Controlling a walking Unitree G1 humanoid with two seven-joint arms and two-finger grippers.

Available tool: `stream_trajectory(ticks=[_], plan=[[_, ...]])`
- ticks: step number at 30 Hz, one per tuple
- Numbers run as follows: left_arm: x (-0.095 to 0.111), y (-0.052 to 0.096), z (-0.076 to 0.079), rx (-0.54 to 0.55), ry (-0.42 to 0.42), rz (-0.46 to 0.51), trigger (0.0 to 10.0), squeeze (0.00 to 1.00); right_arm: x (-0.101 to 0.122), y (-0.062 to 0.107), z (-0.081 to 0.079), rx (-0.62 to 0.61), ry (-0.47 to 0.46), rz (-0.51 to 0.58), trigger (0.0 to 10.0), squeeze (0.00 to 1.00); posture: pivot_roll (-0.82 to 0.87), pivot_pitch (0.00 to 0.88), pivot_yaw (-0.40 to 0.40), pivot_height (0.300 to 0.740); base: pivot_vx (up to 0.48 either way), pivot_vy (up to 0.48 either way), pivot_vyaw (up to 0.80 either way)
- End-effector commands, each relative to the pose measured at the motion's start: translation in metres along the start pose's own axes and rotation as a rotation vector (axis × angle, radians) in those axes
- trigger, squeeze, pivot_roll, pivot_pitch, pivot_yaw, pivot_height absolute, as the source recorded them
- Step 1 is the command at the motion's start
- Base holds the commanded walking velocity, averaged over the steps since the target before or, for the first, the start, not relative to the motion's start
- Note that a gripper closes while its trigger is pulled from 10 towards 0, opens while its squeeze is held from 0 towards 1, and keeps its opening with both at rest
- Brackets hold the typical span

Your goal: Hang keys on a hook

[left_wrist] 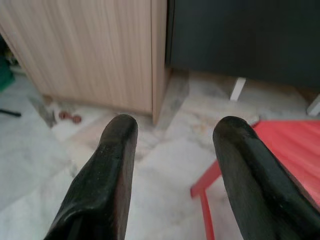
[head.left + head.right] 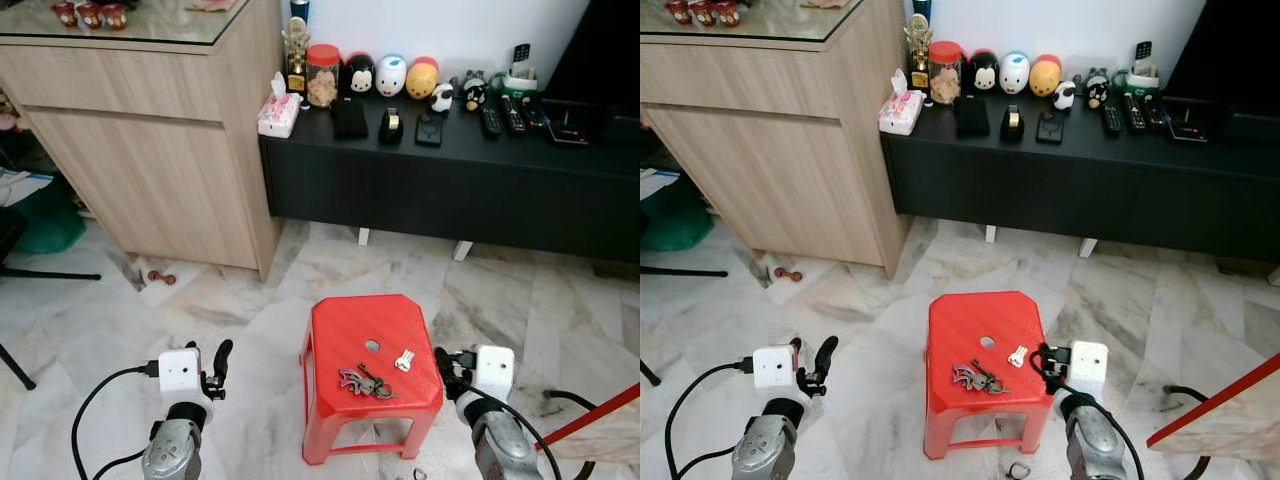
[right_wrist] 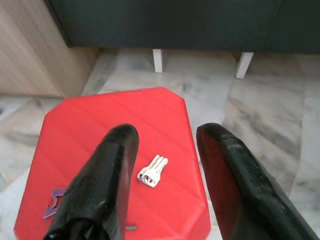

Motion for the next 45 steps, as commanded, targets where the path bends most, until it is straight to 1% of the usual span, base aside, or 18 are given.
stream_trajectory(ticks=[1,5,8,12,13,17,22,28,32,40,42,43,45], plan=[[0.005,-0.004,0.002,-0.008,0.007,0.015,10.0,0.00,0.003,0.000,0.002,-0.003,0.007,0.012,10.0,0.00,-0.04,0.069,-0.034,0.740,0.000,0.000,0.00],[0.008,-0.007,0.003,-0.014,0.009,0.017,10.0,0.00,0.008,-0.004,0.001,-0.004,0.006,0.024,10.0,0.00,-0.04,0.064,-0.031,0.726,0.000,0.000,0.00],[0.009,-0.009,0.004,-0.026,0.005,0.008,10.0,0.00,0.013,-0.006,-0.004,0.002,0.009,0.041,10.0,0.00,-0.04,0.058,-0.028,0.706,0.000,0.000,0.00],[0.009,-0.009,0.004,-0.029,0.003,0.003,10.0,0.00,0.012,-0.006,-0.012,0.025,0.017,0.034,10.0,0.00,-0.04,0.058,-0.028,0.681,0.000,0.000,0.00],[0.009,-0.009,0.004,-0.029,0.004,0.002,10.0,0.00,0.011,-0.006,-0.013,0.028,0.018,0.032,10.0,0.00,-0.04,0.058,-0.028,0.671,0.000,0.000,0.00],[0.008,-0.009,0.005,-0.030,0.005,-0.003,10.0,0.00,0.010,-0.005,-0.013,0.026,0.014,0.035,10.0,0.00,-0.04,0.057,-0.027,0.657,0.000,0.000,0.00],[0.007,-0.010,0.007,-0.038,0.005,-0.018,10.0,0.00,0.010,-0.004,-0.013,0.021,0.005,0.035,10.0,0.00,-0.04,0.066,-0.027,0.657,0.000,0.000,0.00],[0.007,-0.013,0.008,-0.041,-0.004,-0.027,10.0,0.00,0.015,-0.007,-0.017,0.042,-0.002,0.044,10.0,0.00,-0.04,0.081,-0.029,0.657,0.000,0.000,0.00],[0.010,-0.014,0.010,-0.043,0.002,-0.013,10.0,0.00,0.016,-0.007,-0.017,0.044,-0.004,0.047,10.0,0.00,-0.04,0.090,-0.029,0.657,0.000,0.000,0.00],[0.016,-0.021,0.015,-0.058,0.000,-0.004,10.0,0.00,0.015,-0.007,-0.019,0.052,-0.004,0.040,10.0,0.00,-0.04,0.100,-0.025,0.657,0.000,0.000,0.00],[0.016,-0.023,0.017,-0.062,-0.004,-0.005,10.0,0.00,0.016,-0.008,-0.019,0.058,0.001,0.046,10.0,0.00,-0.04,0.104,-0.023,0.657,0.000,0.000,0.00],[0.017,-0.024,0.018,-0.062,-0.007,-0.004,10.0,0.00,0.017,-0.007,-0.020,0.067,0.021,0.052,10.0,0.00,-0.04,0.103,-0.023,0.657,0.000,0.000,0.00],[0.018,-0.026,0.019,-0.063,-0.008,-0.004,10.0,0.00,0.015,-0.007,-0.021,0.069,0.019,0.047,10.0,0.00,-0.04,0.104,-0.022,0.657,0.000,0.000,0.64]])
Point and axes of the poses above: a point about 5 cm out from each wrist's last joint towards the gripper, its own y axis pointing back from the gripper into the wrist, its own x axis along the axis of the wrist's last joint, z = x × y, the point moved 2 cm from there along -y, pointing out of the wrist towards the gripper, and after that the axes turned 10 degrees about y, right-handed, at the moved point
